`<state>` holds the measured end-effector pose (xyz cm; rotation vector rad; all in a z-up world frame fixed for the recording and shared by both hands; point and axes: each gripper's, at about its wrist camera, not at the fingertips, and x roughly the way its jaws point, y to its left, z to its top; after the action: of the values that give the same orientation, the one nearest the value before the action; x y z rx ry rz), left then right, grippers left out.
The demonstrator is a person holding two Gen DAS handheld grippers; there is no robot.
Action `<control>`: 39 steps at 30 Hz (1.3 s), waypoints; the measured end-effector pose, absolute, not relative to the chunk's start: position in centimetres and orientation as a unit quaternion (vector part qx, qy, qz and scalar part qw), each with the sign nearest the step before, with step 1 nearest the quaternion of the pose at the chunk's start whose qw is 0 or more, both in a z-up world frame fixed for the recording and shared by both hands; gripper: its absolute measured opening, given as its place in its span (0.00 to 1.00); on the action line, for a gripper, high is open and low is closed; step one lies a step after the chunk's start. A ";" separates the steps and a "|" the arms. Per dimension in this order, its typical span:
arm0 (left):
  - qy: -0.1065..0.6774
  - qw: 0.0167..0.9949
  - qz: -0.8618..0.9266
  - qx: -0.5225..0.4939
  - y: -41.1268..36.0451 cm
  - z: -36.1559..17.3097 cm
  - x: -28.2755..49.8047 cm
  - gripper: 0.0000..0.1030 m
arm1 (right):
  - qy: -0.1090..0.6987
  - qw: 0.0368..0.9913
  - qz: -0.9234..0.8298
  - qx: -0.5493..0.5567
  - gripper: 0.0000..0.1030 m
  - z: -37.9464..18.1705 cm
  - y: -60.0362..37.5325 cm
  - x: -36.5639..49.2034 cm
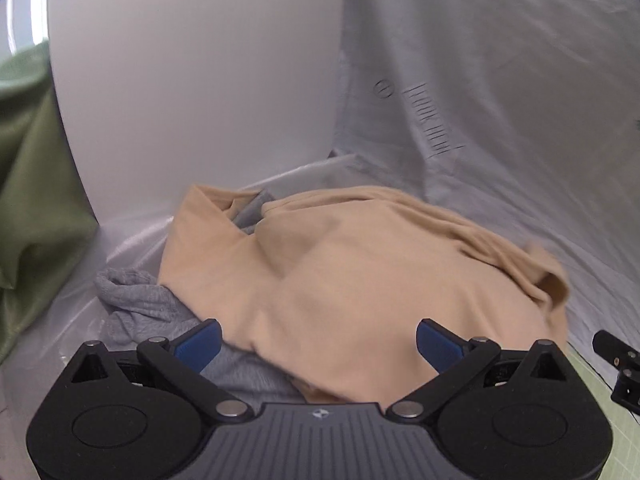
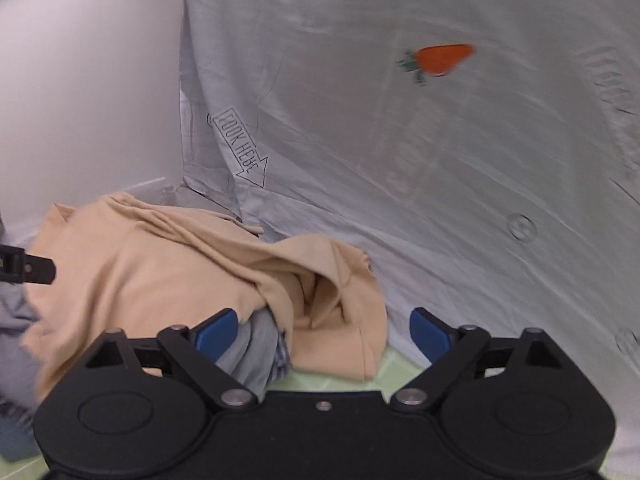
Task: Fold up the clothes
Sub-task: 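Grasp the beige shirt on the pile with the left gripper while the right gripper grasps it too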
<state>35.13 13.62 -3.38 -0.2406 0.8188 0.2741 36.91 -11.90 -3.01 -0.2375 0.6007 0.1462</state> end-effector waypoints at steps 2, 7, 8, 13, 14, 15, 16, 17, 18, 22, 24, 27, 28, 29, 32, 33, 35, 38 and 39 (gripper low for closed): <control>0.398 0.898 0.130 -0.137 14.5 -4.4 36.2 0.98 | 0.295 0.943 0.077 -0.130 0.80 -4.0 -11.2 39.3; 0.383 0.902 0.098 -0.174 15.1 -5.3 36.5 0.75 | 0.292 0.943 0.088 -0.135 0.63 -5.6 -10.7 42.3; 0.380 0.904 0.096 -0.168 14.7 -5.1 36.4 0.67 | 0.292 0.943 0.090 -0.136 0.55 -6.0 -10.5 42.9; 0.354 0.921 0.095 -0.128 13.0 -3.6 35.2 0.28 | 0.288 0.942 0.101 -0.141 0.03 -7.6 -10.0 46.0; 0.350 0.924 0.095 -0.121 12.6 -3.2 34.9 0.21 | 0.288 0.942 0.103 -0.142 0.03 -7.9 -9.9 46.6; 0.344 0.927 0.096 -0.118 12.3 -2.6 34.4 0.18 | 0.280 0.945 0.098 -0.137 0.03 -7.5 -10.5 45.8; 0.338 0.929 0.096 -0.115 12.0 -2.0 33.9 0.18 | 0.273 0.949 0.092 -0.132 0.02 -7.0 -11.1 45.0; 0.331 0.932 0.095 -0.111 11.6 -1.4 33.3 0.17 | 0.261 0.953 0.078 -0.129 0.02 -6.3 -11.8 43.9; 0.324 0.936 0.091 -0.107 11.2 -0.8 32.6 0.17 | 0.250 0.958 0.065 -0.126 0.02 -5.5 -12.6 42.8; 0.301 0.949 0.031 -0.086 8.2 1.9 28.9 0.16 | 0.218 0.971 -0.008 -0.100 0.02 -2.9 -18.4 35.8; 0.303 0.950 -0.018 -0.073 5.5 2.5 26.5 0.16 | 0.211 0.973 -0.051 -0.085 0.02 -2.0 -21.8 31.6; 0.314 0.943 -0.096 -0.052 0.6 2.8 22.3 0.16 | 0.210 0.967 -0.122 -0.078 0.02 -1.4 -26.6 23.9; 0.328 0.936 -0.122 -0.047 -1.4 2.1 20.7 0.16 | 0.211 0.963 -0.147 -0.079 0.02 -1.3 -28.2 21.2; 0.342 0.927 -0.147 -0.042 -3.4 1.4 19.1 0.16 | 0.212 0.959 -0.172 -0.080 0.02 -1.2 -29.7 18.5; 0.406 0.887 -0.218 -0.038 -9.1 -1.7 14.3 0.17 | 0.248 0.932 -0.253 -0.076 0.02 -2.7 -35.1 10.0; 0.437 0.867 -0.236 -0.042 -10.8 -3.1 12.8 0.17 | 0.269 0.920 -0.275 -0.070 0.02 -3.5 -36.8 7.2; 0.495 0.827 -0.263 -0.049 -13.7 -5.4 9.8 0.18 | 0.318 0.893 -0.312 -0.056 0.02 -5.6 -39.8 1.6; 0.536 0.797 -0.275 -0.031 -16.7 -7.4 5.8 0.22 | 0.398 0.854 -0.335 -0.034 0.03 -8.3 -43.1 -5.7; 0.535 0.800 -0.270 -0.025 -17.2 -7.5 5.0 0.22 | 0.425 0.844 -0.327 -0.025 0.03 -9.1 -43.9 -7.5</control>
<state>4.95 -17.22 -7.48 -0.0543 1.1469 -0.5788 -7.46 -43.89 -9.13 -0.0517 0.8971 -0.6909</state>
